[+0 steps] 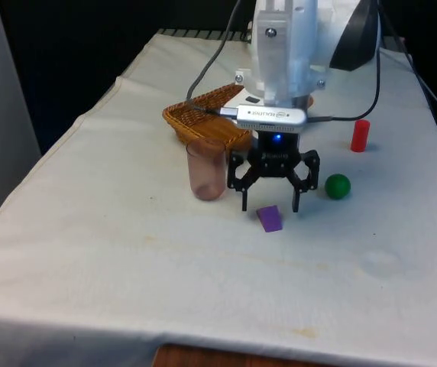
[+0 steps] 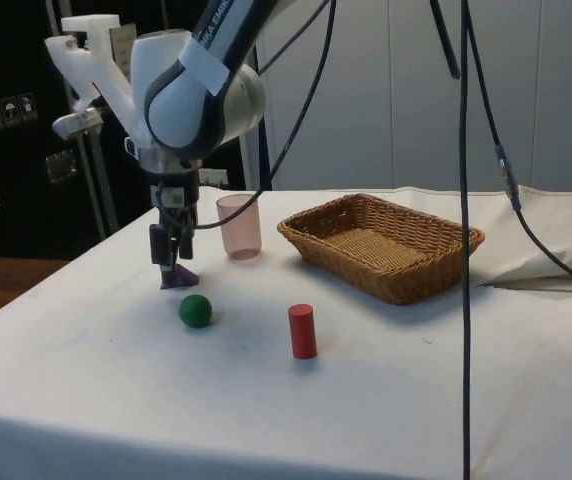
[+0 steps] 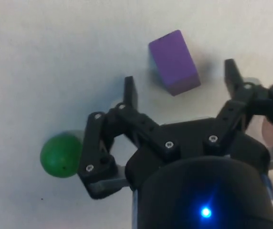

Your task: Pick up the triangular block and place it into the basket.

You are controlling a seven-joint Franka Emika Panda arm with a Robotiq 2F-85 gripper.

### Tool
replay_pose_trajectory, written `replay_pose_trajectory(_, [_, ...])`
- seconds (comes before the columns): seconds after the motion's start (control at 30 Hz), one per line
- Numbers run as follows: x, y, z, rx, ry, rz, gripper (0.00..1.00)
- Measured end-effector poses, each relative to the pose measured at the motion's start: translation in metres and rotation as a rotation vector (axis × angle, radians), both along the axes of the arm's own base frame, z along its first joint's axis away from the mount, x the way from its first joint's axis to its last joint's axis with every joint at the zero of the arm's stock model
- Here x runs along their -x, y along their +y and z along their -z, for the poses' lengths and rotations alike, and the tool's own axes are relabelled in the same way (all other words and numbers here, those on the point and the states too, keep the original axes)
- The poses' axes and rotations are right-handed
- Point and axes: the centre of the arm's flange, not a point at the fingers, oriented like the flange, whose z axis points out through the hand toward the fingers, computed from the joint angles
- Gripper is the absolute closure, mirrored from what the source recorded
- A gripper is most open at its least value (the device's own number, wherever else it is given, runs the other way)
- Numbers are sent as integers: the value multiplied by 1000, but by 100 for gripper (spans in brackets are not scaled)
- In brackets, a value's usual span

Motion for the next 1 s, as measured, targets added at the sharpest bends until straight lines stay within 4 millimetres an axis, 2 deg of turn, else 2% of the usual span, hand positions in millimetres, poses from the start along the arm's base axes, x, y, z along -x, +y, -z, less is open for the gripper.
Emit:
replay_pose_trajectory(0.13, [0, -1, 1, -5, 1, -3, 38])
replay_pose_trajectory(0.17, [0, -1, 1, -5, 1, -3, 42])
replay_pose_trajectory(0.2, [0, -1, 1, -6, 1, -4, 42])
replay_pose_trajectory(0.27, [0, -2, 1, -6, 1, -4, 52])
replay_pose_trajectory(0.3, [1, -2, 2, -6, 2, -4, 62])
replay_pose_trajectory(0.33, [1, -2, 2, -7, 2, -3, 67])
replay_pose_trajectory(0.63, [-1, -2, -2, -7, -5, -4, 67])
replay_pose_trajectory(1.0, [5, -2, -42, -24, -10, -3, 67])
